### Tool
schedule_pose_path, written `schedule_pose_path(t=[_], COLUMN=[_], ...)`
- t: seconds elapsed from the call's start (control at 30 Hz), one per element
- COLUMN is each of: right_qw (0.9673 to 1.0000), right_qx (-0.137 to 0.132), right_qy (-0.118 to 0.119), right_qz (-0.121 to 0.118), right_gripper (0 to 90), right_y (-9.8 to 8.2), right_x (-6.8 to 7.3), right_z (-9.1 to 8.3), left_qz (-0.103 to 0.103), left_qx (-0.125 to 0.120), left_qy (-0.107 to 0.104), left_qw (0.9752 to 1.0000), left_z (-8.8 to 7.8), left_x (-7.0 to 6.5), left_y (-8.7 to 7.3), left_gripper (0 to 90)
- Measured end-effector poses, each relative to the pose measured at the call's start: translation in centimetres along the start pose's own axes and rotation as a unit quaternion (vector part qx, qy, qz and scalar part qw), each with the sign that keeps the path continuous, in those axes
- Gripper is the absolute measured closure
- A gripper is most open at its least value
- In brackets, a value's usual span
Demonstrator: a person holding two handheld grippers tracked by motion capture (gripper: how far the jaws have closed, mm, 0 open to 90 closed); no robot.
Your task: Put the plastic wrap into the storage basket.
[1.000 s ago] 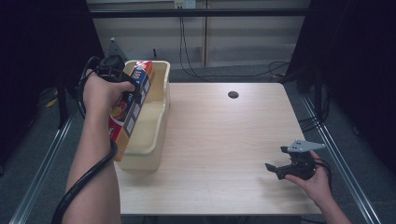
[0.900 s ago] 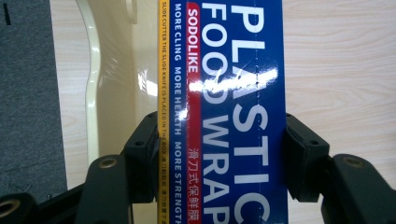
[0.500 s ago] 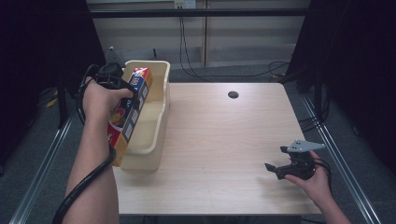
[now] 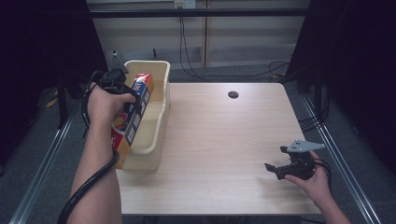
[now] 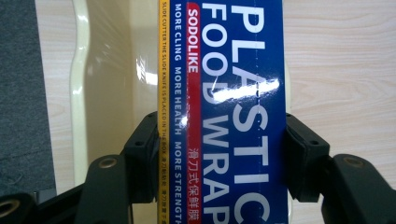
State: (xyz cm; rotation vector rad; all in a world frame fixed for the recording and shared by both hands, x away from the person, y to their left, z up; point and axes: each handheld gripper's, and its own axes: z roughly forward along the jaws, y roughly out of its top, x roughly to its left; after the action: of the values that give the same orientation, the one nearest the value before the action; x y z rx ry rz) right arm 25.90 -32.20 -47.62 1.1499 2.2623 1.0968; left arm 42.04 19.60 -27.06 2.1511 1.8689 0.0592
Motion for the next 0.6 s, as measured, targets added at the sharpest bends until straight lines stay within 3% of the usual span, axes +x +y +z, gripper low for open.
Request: schedule_pose_path(t=[0.6], right_qw=[1.0], right_qx=[0.002], right_qy=[-0.001], right_qz=[-0.003], right_gripper=[4.1], right_y=[0.0], right_x=[0.0], right_z=[0.0], left_qz=[-0.012], left_qx=[0.014], left_qy=[-0.003], left_qw=[0.9998], left_z=[2.1], left_x=[0.4], left_y=[-0.4], left_gripper=[40.4])
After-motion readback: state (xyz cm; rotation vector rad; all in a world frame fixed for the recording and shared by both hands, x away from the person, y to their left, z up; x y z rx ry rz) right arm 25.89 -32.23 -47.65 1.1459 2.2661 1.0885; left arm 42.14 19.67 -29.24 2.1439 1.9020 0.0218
